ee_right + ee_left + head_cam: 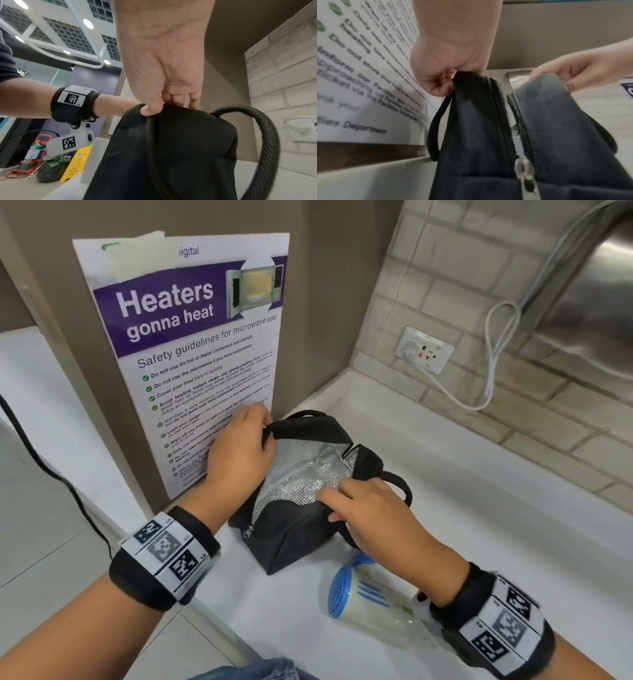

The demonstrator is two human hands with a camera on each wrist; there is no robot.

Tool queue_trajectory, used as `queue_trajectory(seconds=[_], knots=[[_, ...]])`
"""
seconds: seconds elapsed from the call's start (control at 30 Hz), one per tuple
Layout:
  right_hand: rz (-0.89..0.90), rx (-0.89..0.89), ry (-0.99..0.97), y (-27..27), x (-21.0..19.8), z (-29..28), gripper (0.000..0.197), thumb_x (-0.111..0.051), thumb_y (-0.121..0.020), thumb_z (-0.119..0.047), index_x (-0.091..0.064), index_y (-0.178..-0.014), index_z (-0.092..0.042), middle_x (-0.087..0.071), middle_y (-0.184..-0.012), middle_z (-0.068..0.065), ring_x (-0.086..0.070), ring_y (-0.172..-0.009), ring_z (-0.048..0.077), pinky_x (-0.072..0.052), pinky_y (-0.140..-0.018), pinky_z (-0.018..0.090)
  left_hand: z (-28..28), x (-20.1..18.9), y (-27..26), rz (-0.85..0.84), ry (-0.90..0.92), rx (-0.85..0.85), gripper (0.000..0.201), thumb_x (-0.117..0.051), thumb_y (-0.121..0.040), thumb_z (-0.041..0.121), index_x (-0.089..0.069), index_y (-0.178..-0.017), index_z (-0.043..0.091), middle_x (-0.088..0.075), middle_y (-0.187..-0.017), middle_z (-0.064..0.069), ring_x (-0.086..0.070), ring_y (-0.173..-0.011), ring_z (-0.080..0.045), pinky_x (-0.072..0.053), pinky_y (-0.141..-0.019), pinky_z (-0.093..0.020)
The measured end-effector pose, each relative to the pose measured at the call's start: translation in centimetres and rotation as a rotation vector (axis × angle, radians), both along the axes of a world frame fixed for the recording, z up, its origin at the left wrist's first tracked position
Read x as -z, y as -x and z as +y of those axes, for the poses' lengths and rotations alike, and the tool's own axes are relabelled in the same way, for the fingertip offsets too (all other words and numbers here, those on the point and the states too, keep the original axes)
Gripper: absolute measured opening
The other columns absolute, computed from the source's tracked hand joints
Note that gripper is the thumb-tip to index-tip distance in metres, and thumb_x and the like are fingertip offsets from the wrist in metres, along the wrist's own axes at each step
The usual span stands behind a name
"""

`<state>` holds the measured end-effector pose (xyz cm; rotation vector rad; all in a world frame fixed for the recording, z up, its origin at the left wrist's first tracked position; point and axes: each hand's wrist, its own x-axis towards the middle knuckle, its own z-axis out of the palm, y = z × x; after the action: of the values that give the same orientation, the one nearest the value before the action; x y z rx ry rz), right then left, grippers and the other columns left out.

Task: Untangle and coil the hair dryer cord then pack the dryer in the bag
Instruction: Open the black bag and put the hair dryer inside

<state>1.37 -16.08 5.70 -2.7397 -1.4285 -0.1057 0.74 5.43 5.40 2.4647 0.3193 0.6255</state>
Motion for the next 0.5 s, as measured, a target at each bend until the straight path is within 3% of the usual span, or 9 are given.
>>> queue_trajectory(seconds=[0.1,0.23,0.37,0.5], knots=[[-0.033,-0.032,-0.067,0.0,0.1,0.6,0.026,-0.064,-0.086,-0.017,-0.057,-0.11,-0.022,-0.055,-0.086,0.0,-0.057,-0.078,0.022,-0.045,-0.08,0.035,-0.1,0.0,0.1,0.013,-0.009,0.013,0.017,-0.057,-0.087,0.021,-0.052,-0.102,0.016,-0.054,-0.103,-0.006,-0.057,-0.084,-0.026,-0.052,-0.07,-0.043],[0.033,0.015,-0.124,-0.3,-1.4,0.2,0.042,-0.056,-0.088,-0.041,-0.051,-0.128,-0.028,-0.056,-0.113,0.001,-0.054,-0.102,0.02,-0.039,-0.095,0.038,-0.5,0.2,0.4,0.137,0.066,0.106,0.029,-0.064,-0.085,0.031,-0.056,-0.11,0.018,-0.048,-0.106,-0.005,-0.056,-0.093,-0.026,-0.05,-0.082,-0.044],[0.15,0.207,-0.316,-1.6,-3.3,-2.8,0.036,-0.047,-0.095,-0.037,-0.048,-0.131,-0.032,-0.05,-0.118,-0.002,-0.054,-0.1,0.012,-0.042,-0.09,0.025,-1.4,-0.7,1.1,0.079,0.005,0.132,0.031,-0.06,-0.088,0.033,-0.056,-0.115,0.019,-0.05,-0.114,-0.007,-0.05,-0.111,-0.024,-0.045,-0.095,-0.043],[0.179,0.42,-0.415,-3.3,-3.1,-6.8,0.031,-0.05,-0.094,-0.028,-0.053,-0.125,-0.029,-0.054,-0.111,-0.002,-0.057,-0.094,0.008,-0.042,-0.085,0.023,-3.8,-2.7,2.2,-0.122,-0.072,0.179,0.021,-0.057,-0.09,0.025,-0.061,-0.109,0.018,-0.054,-0.108,-0.006,-0.048,-0.107,-0.025,-0.042,-0.094,-0.041]])
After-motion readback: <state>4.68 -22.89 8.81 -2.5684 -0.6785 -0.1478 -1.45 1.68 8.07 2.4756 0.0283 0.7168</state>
